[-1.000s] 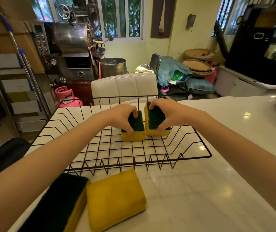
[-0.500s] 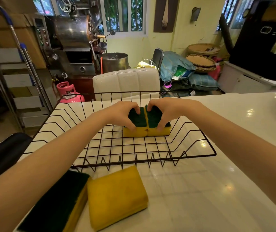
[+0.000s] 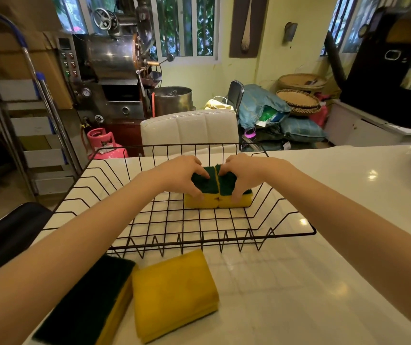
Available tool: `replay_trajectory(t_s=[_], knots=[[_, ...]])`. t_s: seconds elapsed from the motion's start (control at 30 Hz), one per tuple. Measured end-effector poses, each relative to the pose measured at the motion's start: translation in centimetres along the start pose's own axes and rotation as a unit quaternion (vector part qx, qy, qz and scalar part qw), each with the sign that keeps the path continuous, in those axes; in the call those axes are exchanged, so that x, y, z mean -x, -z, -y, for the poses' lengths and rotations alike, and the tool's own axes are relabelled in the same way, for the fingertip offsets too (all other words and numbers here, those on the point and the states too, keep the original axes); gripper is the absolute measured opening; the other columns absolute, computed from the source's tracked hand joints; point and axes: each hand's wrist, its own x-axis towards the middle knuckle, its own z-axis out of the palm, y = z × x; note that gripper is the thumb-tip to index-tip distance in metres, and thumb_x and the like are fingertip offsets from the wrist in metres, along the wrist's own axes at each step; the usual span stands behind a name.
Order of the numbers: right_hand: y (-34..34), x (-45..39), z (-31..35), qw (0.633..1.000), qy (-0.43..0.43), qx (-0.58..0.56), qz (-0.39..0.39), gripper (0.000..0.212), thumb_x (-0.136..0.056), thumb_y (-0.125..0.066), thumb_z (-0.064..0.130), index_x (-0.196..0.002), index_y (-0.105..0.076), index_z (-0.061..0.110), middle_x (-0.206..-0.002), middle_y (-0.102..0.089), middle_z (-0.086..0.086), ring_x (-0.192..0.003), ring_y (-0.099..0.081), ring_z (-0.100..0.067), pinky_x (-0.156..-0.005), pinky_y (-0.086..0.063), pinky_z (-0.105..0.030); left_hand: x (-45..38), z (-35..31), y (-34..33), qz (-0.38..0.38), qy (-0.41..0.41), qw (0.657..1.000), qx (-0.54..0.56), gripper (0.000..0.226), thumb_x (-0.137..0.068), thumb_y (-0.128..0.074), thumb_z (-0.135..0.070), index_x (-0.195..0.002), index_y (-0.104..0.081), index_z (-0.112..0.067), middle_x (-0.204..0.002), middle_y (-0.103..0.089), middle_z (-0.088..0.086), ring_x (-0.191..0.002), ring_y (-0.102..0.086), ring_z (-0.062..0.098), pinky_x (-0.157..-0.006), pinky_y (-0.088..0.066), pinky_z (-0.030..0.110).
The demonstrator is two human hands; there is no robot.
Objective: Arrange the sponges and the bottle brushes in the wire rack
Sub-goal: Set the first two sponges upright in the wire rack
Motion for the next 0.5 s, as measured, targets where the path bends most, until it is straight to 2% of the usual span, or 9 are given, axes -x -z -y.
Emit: replay_trajectory(t_s=[0.07,0.17,0.23,0.33,0.5], knots=[[-0.3,0.3,0.5,1.000,-0.007,0.020,-0.008,0.069,-0.071,-0.072,0.037,-0.130,-0.043,0.017,-0.123,-0.043,-0.011,-0.114,-0.039,-0.028,-0.087,-0.040,-0.035,0.7,-0.5,0.1,0.012,0.004,1.000,-0.005,0.058,-0.079,-0.063,-0.033,-0.132,-0.041,-0.020,-0.134,-0.042,0.007,-0.121,-0.041,0.024,-0.097,-0.038,0.032],[-0.7,1.2,0.8,0.997,-0.010,-0.064,-0.040,0.067,-0.071,-0.073,0.030,-0.127,-0.042,0.014,-0.120,-0.049,-0.011,-0.109,-0.049,-0.026,-0.082,-0.045,-0.032,2.8,-1.4,0.6,0.023,0.003,0.999,0.032,0.062,-0.080,-0.063,-0.032,-0.134,-0.034,-0.021,-0.131,-0.046,0.006,-0.120,-0.044,0.023,-0.092,-0.035,0.028],[-0.5,2.3,1.1,0.993,-0.003,-0.094,-0.071,0.072,-0.072,-0.073,0.026,-0.133,-0.036,0.015,-0.126,-0.049,-0.011,-0.114,-0.049,-0.027,-0.088,-0.046,-0.034,4.7,-1.8,1.3,0.020,0.001,0.999,0.049,0.067,-0.081,-0.061,-0.034,-0.138,-0.027,-0.023,-0.140,-0.041,0.004,-0.126,-0.039,0.021,-0.098,-0.032,0.029],[0.1,4.2,2.4,0.988,0.023,-0.113,-0.105,0.078,-0.076,-0.070,0.025,-0.140,-0.026,0.018,-0.142,-0.041,-0.008,-0.127,-0.041,-0.026,-0.100,-0.040,-0.036,7.7,-1.8,2.2,0.008,-0.010,0.998,0.066,0.069,-0.082,-0.059,-0.040,-0.139,-0.023,-0.030,-0.148,-0.032,-0.003,-0.134,-0.029,0.015,-0.106,-0.025,0.031],[0.3,7.8,6.3,0.971,0.102,-0.169,-0.132,0.074,-0.079,-0.067,0.030,-0.140,-0.025,0.025,-0.142,-0.041,-0.003,-0.127,-0.041,-0.019,-0.100,-0.039,-0.032,12.8,-1.7,2.7,-0.025,-0.023,0.993,0.115,0.069,-0.077,-0.060,-0.046,-0.136,-0.025,-0.039,-0.145,-0.031,-0.016,-0.123,-0.029,-0.003,-0.100,-0.022,0.019]])
